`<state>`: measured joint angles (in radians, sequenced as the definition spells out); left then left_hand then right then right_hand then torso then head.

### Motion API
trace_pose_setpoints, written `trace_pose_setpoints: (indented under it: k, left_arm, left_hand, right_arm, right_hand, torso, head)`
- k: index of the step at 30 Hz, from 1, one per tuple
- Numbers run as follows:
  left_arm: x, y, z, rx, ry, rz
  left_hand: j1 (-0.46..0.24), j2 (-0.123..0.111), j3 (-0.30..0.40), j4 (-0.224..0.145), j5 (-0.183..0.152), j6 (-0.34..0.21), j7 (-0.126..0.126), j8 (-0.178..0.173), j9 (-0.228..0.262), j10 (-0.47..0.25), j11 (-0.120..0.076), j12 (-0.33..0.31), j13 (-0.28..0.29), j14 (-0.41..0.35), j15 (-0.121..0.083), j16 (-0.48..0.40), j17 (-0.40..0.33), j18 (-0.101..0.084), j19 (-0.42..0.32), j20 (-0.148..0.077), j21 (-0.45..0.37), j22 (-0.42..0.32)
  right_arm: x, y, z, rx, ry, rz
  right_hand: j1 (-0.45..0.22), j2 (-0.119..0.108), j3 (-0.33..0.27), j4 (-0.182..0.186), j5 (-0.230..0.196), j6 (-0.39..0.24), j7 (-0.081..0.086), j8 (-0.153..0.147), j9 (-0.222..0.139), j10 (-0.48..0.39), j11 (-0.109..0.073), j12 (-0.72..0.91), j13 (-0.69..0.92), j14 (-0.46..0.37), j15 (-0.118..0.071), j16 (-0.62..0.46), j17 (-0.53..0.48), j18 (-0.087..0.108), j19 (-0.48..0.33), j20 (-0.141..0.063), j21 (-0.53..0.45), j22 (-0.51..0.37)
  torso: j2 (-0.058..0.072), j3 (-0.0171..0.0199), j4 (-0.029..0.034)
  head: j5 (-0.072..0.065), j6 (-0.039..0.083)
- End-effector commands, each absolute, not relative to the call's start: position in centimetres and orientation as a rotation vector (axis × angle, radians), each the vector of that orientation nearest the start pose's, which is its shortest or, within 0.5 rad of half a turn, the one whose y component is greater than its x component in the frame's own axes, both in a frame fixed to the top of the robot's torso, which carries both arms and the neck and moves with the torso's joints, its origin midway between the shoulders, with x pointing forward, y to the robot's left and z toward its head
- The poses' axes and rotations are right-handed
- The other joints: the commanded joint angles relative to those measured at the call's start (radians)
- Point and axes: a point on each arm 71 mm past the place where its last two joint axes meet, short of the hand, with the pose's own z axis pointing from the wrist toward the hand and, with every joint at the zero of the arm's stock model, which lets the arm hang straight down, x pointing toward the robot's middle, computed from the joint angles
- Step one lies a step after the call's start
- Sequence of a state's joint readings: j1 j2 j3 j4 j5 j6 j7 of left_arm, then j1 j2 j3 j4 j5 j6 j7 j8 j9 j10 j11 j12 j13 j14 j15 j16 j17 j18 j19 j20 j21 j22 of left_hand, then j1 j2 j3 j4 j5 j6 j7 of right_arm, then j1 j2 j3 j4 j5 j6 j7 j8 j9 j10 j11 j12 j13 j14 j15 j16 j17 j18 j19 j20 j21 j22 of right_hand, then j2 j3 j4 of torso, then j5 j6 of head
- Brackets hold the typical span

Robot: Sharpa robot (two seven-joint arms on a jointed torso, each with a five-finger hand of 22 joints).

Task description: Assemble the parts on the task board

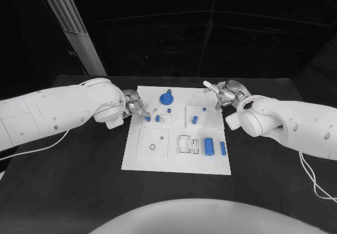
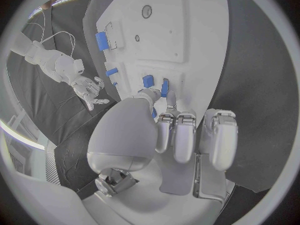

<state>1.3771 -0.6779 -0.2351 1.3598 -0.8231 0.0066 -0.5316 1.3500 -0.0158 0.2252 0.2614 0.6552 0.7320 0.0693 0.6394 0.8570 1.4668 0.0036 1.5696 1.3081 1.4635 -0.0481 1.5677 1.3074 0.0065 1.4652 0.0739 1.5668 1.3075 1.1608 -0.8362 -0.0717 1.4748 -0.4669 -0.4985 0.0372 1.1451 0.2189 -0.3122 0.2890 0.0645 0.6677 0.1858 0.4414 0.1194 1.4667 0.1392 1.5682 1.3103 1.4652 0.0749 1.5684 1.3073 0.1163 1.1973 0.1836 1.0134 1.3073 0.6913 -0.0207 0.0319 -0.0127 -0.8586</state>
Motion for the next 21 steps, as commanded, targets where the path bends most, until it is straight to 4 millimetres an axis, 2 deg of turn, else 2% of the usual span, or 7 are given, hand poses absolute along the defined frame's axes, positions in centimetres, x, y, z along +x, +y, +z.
trace_pose_setpoints:
  k: [1,21]
  left_arm:
    - [51.2,19.0,-21.45,-0.372,2.319,-0.412]
    - [51.1,18.87,-21.66,-0.372,2.334,-0.393]
  left_hand:
    - [0.002,0.008,0.004,0.003,0.005,0.002,-0.005,0.006,0.0,0.104,0.001,0.001,0.263,0.107,-0.004,0.003,0.263,-0.007,0.106,-0.007,0.004,0.263]
    - [-0.012,0.013,0.001,0.027,0.014,-0.005,0.0,0.008,0.002,0.104,0.004,0.001,0.263,0.107,-0.001,0.003,0.263,-0.007,0.106,-0.005,0.004,0.263]
  right_arm:
    - [48.8,-22.87,-22.13,0.892,1.661,0.999]
    - [48.79,-22.9,-22.13,0.892,1.661,1.0]
  right_hand:
    - [0.005,0.003,-0.005,0.001,0.005,0.001,0.02,0.005,-0.001,0.104,-0.007,0.003,0.26,0.106,-0.004,0.002,0.263,0.008,0.001,-0.006,-0.006,0.076]
    - [0.005,0.003,-0.005,0.001,0.005,0.001,0.02,0.005,-0.001,0.104,-0.007,0.003,0.26,0.106,-0.004,0.002,0.263,0.008,0.001,-0.006,-0.006,0.076]
  torso:
    - [0.0,-0.0002,-0.0008]
    - [0.0,-0.0004,-0.0001]
  head:
    - [0.0,0.0]
    - [-0.003,0.002]
